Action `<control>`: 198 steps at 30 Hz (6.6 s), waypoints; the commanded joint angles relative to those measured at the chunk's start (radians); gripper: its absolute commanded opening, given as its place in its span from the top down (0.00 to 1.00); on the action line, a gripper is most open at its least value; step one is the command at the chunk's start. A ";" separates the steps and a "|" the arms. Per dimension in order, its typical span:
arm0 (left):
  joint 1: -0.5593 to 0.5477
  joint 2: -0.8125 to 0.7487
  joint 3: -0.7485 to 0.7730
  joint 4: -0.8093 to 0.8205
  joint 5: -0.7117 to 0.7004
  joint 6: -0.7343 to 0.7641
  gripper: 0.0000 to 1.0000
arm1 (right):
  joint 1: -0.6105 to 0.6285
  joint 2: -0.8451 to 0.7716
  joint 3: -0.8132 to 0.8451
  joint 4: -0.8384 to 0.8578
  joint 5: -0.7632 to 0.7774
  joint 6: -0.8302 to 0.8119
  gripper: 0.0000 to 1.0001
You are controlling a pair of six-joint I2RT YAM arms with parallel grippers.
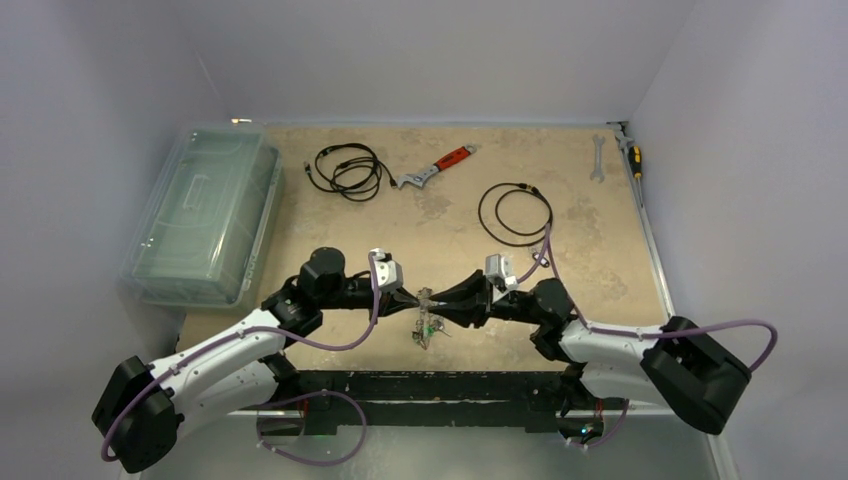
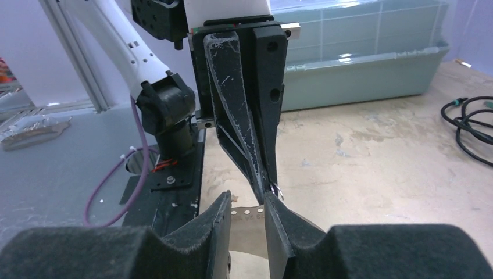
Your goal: Put the keys on the keyring
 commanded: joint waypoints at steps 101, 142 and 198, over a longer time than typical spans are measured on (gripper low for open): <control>-0.017 0.138 0.478 -0.791 -0.153 0.433 0.41 | 0.151 0.035 0.294 -0.585 0.239 -0.415 1.00; -0.025 0.237 0.418 -0.645 0.014 0.538 1.00 | 0.201 -0.058 0.311 -0.706 0.294 -0.489 1.00; -0.026 -0.060 0.006 -0.059 0.010 0.121 1.00 | 0.198 0.017 0.035 -0.109 0.364 -0.179 0.53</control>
